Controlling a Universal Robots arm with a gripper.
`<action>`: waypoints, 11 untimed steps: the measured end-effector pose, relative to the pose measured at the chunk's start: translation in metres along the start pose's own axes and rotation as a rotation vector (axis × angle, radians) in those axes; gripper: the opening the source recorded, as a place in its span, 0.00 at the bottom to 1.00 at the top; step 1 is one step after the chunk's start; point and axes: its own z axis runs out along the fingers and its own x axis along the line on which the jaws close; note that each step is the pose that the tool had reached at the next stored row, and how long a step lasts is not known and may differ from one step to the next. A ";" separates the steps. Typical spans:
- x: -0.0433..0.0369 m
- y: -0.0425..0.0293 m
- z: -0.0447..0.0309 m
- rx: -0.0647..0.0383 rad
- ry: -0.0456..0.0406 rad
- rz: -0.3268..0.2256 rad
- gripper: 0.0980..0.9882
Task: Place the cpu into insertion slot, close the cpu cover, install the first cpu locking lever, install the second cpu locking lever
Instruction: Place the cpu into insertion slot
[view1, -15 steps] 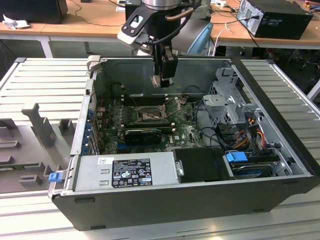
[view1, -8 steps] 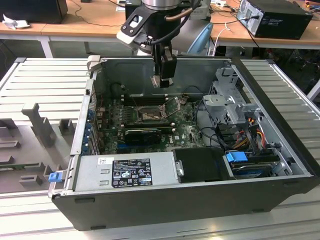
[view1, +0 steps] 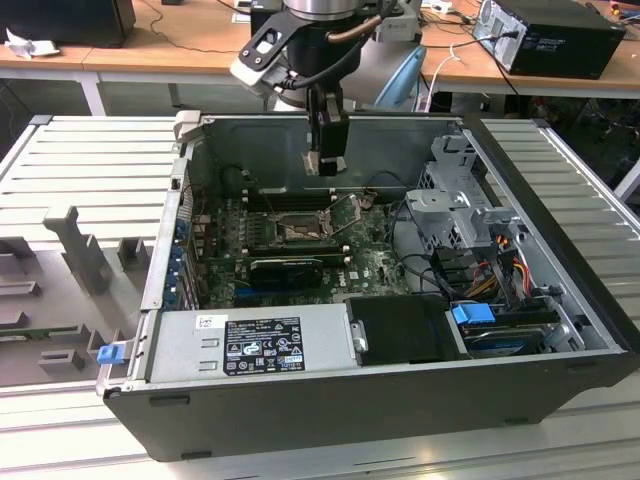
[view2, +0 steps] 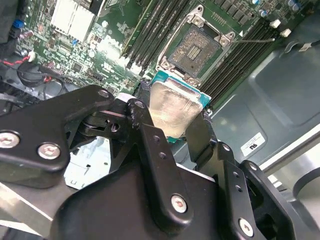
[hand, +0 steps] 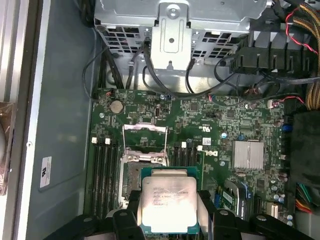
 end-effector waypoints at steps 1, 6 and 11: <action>0.0000 0.0000 0.0000 0.000 -0.0016 0.019 0.48; 0.0000 0.0001 0.0007 -0.001 -0.0062 0.073 0.48; -0.0001 -0.0004 0.0067 -0.002 -0.0105 0.075 0.48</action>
